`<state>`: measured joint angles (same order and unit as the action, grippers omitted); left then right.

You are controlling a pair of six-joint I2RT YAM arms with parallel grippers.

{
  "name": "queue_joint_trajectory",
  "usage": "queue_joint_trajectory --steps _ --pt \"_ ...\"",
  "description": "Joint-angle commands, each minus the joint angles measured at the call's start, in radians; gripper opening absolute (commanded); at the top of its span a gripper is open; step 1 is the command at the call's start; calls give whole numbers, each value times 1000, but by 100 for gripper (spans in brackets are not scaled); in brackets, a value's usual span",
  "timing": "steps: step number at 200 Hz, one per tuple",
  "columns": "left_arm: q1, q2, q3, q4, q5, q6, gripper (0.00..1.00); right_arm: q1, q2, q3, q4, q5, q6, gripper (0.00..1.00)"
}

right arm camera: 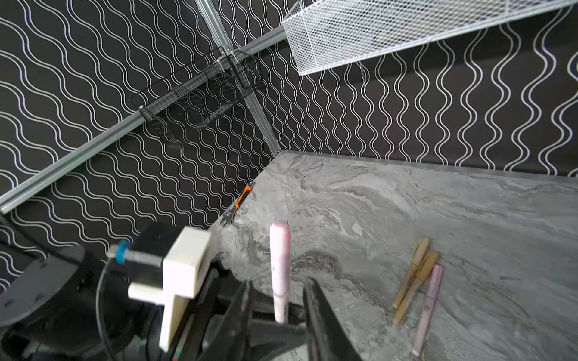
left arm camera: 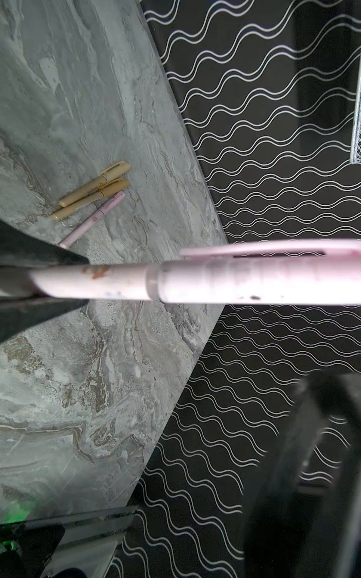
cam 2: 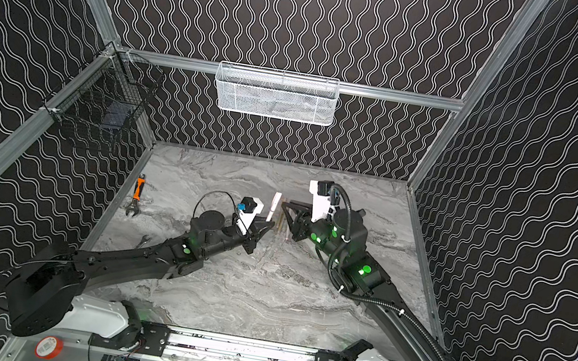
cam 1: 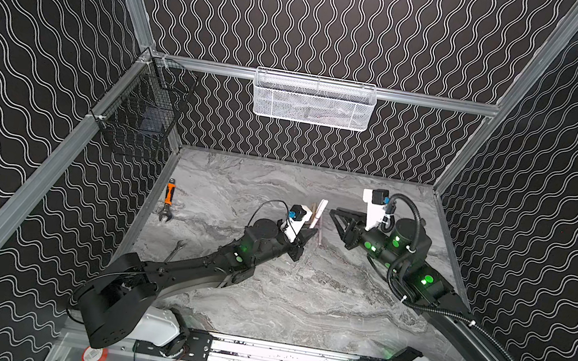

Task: Insert pens into pen caps
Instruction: Put on the pen cap to the pen.

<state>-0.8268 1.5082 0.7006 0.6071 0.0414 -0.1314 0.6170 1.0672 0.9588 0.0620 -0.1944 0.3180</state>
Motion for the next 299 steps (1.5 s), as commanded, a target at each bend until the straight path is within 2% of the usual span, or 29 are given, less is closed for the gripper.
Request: queue_joint_trajectory --steps 1,18,93,156,211,234,299 --pt "0 -11 1 9 -33 10 2 -2 30 31 3 -47 16 31" --pt "0 -17 5 -6 -32 12 2 -3 55 73 -3 -43 23 38" --pt "0 -20 23 -33 -32 12 1 -5 138 107 29 -114 75 37" --pt "0 -13 35 -44 -28 15 1 -5 172 111 47 -129 99 26" --pt "0 -13 67 -67 -34 15 1 -3 178 79 45 -165 98 5" --pt "-1 -17 91 -85 -40 18 0 -3 170 53 44 -156 95 2" --pt "0 -16 145 -106 -39 21 0 1 166 12 39 -172 90 0"
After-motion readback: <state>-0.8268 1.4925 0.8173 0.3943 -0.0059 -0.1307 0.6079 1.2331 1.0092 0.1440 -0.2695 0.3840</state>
